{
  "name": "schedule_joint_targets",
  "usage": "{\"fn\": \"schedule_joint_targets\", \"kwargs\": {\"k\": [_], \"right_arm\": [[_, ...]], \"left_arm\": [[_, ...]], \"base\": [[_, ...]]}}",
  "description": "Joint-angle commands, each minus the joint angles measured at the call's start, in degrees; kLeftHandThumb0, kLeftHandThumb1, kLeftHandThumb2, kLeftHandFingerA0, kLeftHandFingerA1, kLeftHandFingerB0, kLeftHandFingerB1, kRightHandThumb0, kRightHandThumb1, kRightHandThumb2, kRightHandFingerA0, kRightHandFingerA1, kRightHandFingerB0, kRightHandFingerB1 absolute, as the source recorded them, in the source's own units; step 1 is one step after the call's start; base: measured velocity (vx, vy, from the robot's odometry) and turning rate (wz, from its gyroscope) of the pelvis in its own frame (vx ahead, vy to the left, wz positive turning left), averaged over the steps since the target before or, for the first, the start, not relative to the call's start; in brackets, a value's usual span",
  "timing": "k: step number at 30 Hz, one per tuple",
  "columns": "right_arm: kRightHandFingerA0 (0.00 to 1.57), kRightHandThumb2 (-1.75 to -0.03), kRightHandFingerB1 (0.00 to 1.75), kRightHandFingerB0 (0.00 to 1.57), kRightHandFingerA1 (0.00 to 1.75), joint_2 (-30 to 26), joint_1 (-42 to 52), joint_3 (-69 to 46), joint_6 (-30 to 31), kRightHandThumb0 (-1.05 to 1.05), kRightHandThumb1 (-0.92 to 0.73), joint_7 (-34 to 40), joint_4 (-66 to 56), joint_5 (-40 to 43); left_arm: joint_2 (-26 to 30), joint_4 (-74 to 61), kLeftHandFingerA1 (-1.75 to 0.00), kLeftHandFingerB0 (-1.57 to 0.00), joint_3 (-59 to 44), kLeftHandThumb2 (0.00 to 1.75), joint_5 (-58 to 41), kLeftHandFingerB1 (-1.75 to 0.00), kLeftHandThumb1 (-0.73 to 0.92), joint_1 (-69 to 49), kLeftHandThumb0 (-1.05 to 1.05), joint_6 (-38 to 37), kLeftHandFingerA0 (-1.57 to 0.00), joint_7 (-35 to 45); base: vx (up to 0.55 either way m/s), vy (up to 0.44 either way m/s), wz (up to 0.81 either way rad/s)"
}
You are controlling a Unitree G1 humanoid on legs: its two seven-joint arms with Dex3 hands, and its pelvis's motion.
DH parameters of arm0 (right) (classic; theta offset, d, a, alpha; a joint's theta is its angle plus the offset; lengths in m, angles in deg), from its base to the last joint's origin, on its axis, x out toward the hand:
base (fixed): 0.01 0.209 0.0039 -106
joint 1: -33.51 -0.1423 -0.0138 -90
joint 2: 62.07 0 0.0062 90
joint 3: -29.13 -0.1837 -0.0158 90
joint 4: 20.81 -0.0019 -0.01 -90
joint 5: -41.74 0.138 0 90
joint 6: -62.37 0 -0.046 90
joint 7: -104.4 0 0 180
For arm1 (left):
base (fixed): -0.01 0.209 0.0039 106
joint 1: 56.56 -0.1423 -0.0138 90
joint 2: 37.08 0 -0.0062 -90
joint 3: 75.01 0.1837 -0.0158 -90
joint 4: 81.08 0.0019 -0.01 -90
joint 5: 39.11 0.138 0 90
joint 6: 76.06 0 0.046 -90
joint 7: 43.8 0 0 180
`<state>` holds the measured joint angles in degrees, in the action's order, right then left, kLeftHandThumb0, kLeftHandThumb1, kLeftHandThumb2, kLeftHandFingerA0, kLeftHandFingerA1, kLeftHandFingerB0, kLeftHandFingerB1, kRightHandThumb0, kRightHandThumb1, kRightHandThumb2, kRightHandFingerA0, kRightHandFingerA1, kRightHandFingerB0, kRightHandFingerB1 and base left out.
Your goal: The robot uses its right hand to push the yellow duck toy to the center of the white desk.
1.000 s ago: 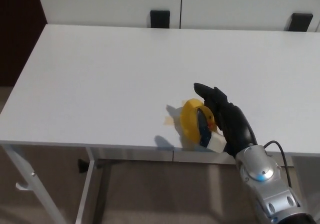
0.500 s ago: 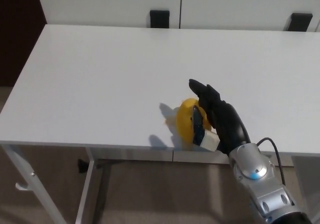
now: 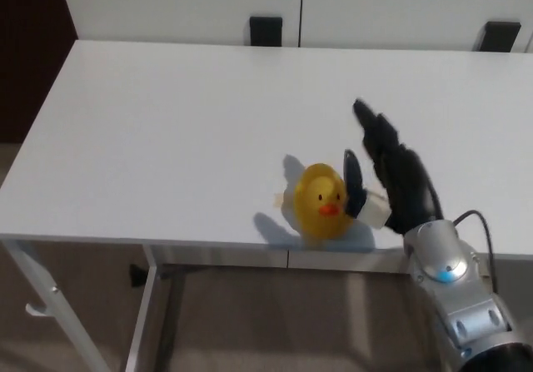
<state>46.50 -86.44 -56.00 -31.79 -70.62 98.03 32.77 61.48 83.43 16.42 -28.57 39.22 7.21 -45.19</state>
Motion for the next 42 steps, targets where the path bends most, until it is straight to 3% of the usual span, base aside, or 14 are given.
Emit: {"fn": "schedule_joint_targets", "kwargs": {"k": [1, 9, 10, 13, 16, 17, 18, 26, 27, 29, 30, 31, 32, 42], "right_arm": [[0.00, -0.78, 0.00, 0.00, 0.00, -3.32, -0.34, -2.63, -1.06, -1.01, -0.92, 2.86, -6.18, -1.13], [0.00, -0.87, 0.00, 0.00, 0.00, -17.58, 4.21, -10.54, -2.04, -0.98, -0.92, 1.66, -17.09, -2.88], [0.00, -1.23, 0.04, 0.00, 0.12, -21.61, 6.34, -14.19, -2.40, -1.05, -0.88, -1.15, -17.49, -0.36], [0.00, -1.23, 0.04, 0.00, 0.12, -26.13, 8.88, -18.17, -2.49, -1.05, -0.88, -4.34, -17.97, 2.58], [0.00, -1.10, 0.13, 0.00, 0.18, -33.89, 14.29, -24.63, -5.45, -0.85, -0.75, -11.05, -13.63, 7.25], [0.00, -0.70, 0.24, 0.02, 0.49, -35.66, 17.39, -28.76, -4.11, -0.65, -0.76, -13.30, -12.57, 10.30], [0.00, -0.70, 0.24, 0.02, 0.49, -36.42, 19.31, -31.37, -2.87, -0.65, -0.76, -14.47, -12.12, 12.27], [0.50, -0.64, 0.53, 0.37, 0.55, -36.08, 30.66, -46.96, -0.82, -0.38, -0.66, -17.72, -8.28, 22.51], [0.75, -1.23, 0.47, 0.49, 0.47, -35.31, 35.06, -48.93, -3.75, -0.09, -0.33, -16.34, -4.08, 21.29], [0.75, -1.23, 0.47, 0.49, 0.47, -34.71, 38.24, -50.36, -5.88, -0.09, -0.33, -15.33, -1.01, 20.40], [0.82, -1.21, 0.48, 0.54, 0.48, -33.65, 40.98, -51.56, -6.31, -0.07, -0.33, -14.59, 1.55, 20.02], [0.82, -1.21, 0.48, 0.54, 0.48, -32.95, 42.31, -52.15, -6.29, -0.07, -0.33, -14.33, 2.98, 19.96], [0.86, -1.20, 0.48, 0.63, 0.50, -32.33, 42.73, -52.21, -7.71, -0.06, -0.33, -14.45, 6.27, 20.01], [0.92, -1.17, 0.58, 0.70, 0.53, -29.39, 45.33, -51.15, -3.94, -0.08, -0.31, -17.51, 18.20, 21.97]], "left_arm": [[0.11, 0.05, -0.92, -1.54, -0.10, 1.54, 0.26, -0.86, -0.46, -0.52, 0.31, -1.40, -1.48, -0.17], [0.03, 0.08, -0.88, -1.53, 0.32, 1.72, 0.83, -0.83, -0.52, -0.67, 0.24, -1.98, -1.45, -0.49], [0.06, 0.16, -0.84, -1.56, 0.12, 1.54, 0.63, -0.83, -0.50, -0.50, 0.26, -1.79, -1.51, -0.41], [0.07, 0.29, -0.84, -1.56, -0.19, 1.54, 0.28, -0.83, -0.50, -0.30, 0.26, -1.58, -1.51, -0.28], [0.56, 0.23, -0.88, -1.54, -0.36, 1.63, 0.13, -0.82, -0.49, -0.51, 0.22, -1.75, -1.53, -0.19], [0.72, 0.24, -0.89, -1.57, -0.37, 1.71, 0.14, -0.87, -0.51, -0.58, 0.27, -1.85, -1.52, -0.16], [0.80, 0.25, -0.89, -1.57, -0.38, 1.71, 0.17, -0.87, -0.51, -0.61, 0.27, -1.90, -1.52, -0.15], [1.13, 0.42, -0.88, -1.52, -0.08, 1.55, 0.50, -0.82, -0.49, -0.65, 0.25, -1.71, -1.51, 0.42], [1.14, 0.47, -0.88, -1.55, 0.09, 1.51, 0.70, -0.85, -0.41, -0.61, 0.32, -1.38, -1.42, 0.14], [1.15, 0.50, -0.88, -1.55, 0.23, 1.51, 0.85, -0.85, -0.41, -0.59, 0.32, -1.13, -1.42, -0.06], [1.20, 0.50, -1.21, -1.34, 0.18, 0.87, 0.80, -1.19, -0.18, -0.69, 0.08, -1.38, -1.35, -0.08], [1.23, 0.50, -1.21, -1.34, 0.13, 0.87, 0.73, -1.19, -0.18, -0.78, 0.08, -1.59, -1.35, -0.05], [1.30, 0.56, -0.87, -1.57, -0.07, 1.59, 0.53, -0.79, -0.49, -0.75, 0.27, -1.74, -1.44, 0.07], [1.44, 0.21, -0.93, -1.55, 0.37, 1.53, 0.89, -0.78, -0.52, -0.60, 0.22, -1.10, -1.36, 0.39]], "base": [[0.00, 0.000, 0.00], [0.00, 0.000, 0.00], [0.00, 0.000, 0.00], [0.00, 0.000, 0.00], [0.00, 0.000, 0.00], [0.00, 0.000, 0.00], [0.00, 0.000, 0.00], [0.00, 0.000, 0.00], [0.00, 0.000, 0.00], [0.00, 0.000, 0.00], [0.00, 0.000, 0.00], [0.00, 0.000, 0.07], [0.00, 0.000, 0.07], [0.00, 0.000, 0.00]]}}
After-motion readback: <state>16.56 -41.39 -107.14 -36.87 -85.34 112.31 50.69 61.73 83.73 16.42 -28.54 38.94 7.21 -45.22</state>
